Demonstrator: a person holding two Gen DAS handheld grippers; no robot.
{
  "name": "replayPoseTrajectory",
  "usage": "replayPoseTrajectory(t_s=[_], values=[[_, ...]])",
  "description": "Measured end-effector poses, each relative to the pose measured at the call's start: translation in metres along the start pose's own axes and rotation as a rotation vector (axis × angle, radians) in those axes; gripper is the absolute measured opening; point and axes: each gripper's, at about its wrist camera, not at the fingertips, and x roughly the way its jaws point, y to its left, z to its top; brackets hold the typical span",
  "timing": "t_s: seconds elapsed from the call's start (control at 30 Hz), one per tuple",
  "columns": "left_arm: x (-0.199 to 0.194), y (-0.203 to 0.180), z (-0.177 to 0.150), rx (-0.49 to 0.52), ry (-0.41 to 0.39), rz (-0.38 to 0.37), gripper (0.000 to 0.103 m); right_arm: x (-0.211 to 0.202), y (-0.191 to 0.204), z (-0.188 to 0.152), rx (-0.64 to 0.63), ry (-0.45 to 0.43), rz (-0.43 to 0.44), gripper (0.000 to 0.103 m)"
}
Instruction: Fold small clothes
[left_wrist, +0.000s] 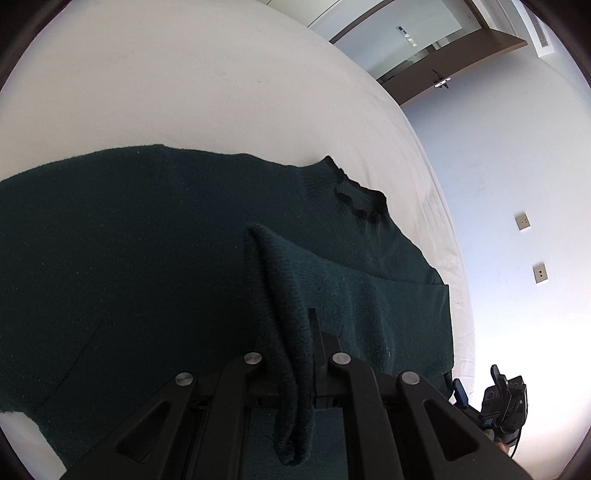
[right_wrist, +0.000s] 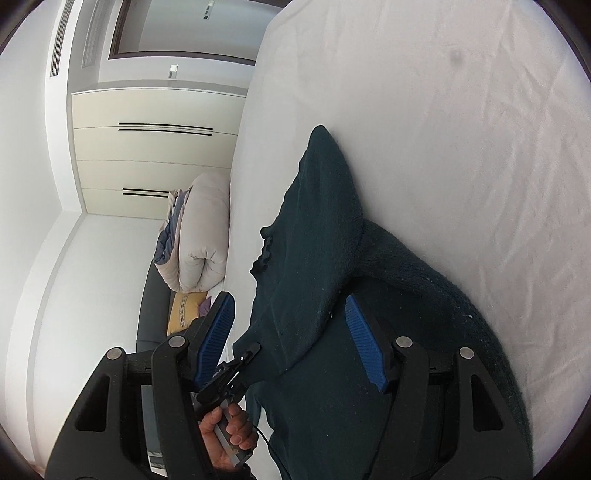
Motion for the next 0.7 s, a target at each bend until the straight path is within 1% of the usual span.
replayPoseTrajectory(t_s=[0.1,0.17,0.23,0.33,0.4,0.5,0.6,0.7], values=[[0.002,0.002,-0.006,0.008,0.004,0.012,0.008,0.001,-0.006,0.002,0.019,0.000,-0.070,0.062],[0.001,0.006,-0.007,0.002,-0.005,0.017,0.008,0.004,-0.015,0.000,0.036,0.003,-0.088,0.061],[0.002,0.009,-0.008,-0.012,-0.009,0.004,0.008,0.002,-0.019,-0.001,0.040,-0.004,-0.080,0.061],[0.002,0.014,-0.008,-0.020,-0.010,0.006,0.008,-0.001,-0.019,0.000,0.033,-0.011,-0.078,0.061],[0.000,0.019,-0.009,-0.028,-0.011,0.003,0.008,-0.002,-0.017,0.001,0.023,0.001,-0.084,0.061],[0.002,0.022,-0.006,-0.037,-0.012,0.002,0.010,-0.004,-0.005,0.002,-0.015,0.025,-0.071,0.062],[0.002,0.027,-0.002,-0.030,-0.008,-0.008,0.011,-0.009,0.023,0.008,-0.110,0.037,-0.026,0.062],[0.001,0.028,0.005,-0.013,-0.014,0.001,0.011,0.000,0.047,0.022,-0.180,0.039,-0.045,0.062]])
